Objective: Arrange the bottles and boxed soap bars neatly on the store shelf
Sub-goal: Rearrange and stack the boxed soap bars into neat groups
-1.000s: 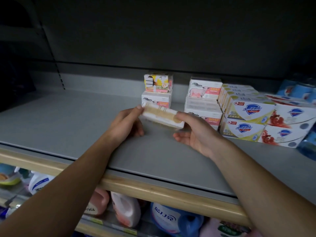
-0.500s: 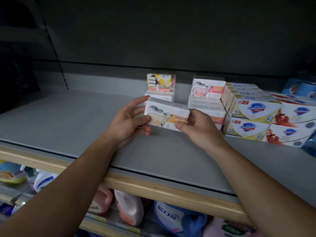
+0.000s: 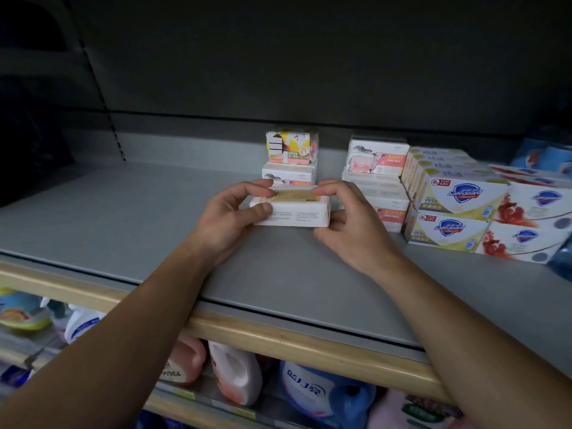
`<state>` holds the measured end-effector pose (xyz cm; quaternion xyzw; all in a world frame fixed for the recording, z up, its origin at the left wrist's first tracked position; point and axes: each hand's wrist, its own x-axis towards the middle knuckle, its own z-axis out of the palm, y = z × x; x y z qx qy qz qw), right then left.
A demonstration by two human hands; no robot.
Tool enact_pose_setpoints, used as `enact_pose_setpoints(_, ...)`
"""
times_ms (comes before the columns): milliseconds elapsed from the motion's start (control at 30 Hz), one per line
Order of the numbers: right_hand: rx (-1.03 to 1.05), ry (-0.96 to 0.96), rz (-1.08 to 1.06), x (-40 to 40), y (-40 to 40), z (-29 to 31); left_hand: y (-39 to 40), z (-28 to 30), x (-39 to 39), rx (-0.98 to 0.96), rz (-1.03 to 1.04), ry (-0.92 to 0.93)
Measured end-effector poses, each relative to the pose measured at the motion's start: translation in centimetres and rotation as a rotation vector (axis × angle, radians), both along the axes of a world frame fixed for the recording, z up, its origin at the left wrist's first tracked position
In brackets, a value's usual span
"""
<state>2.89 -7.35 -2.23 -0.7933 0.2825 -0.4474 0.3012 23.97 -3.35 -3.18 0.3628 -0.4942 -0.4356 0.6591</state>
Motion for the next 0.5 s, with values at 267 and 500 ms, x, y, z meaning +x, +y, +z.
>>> enact_pose_setpoints(267, 0.078, -0.024, -0.130, -0.49, -0.11, 0.06, 0.94, 0.50, -0.43, 0.054, 0.101, -0.235)
enact_pose_setpoints(500, 0.250, 0.021, -0.155, -0.47, -0.55, -0.56, 0.64, 0.26, -0.60, 0.040, 0.261, -0.524)
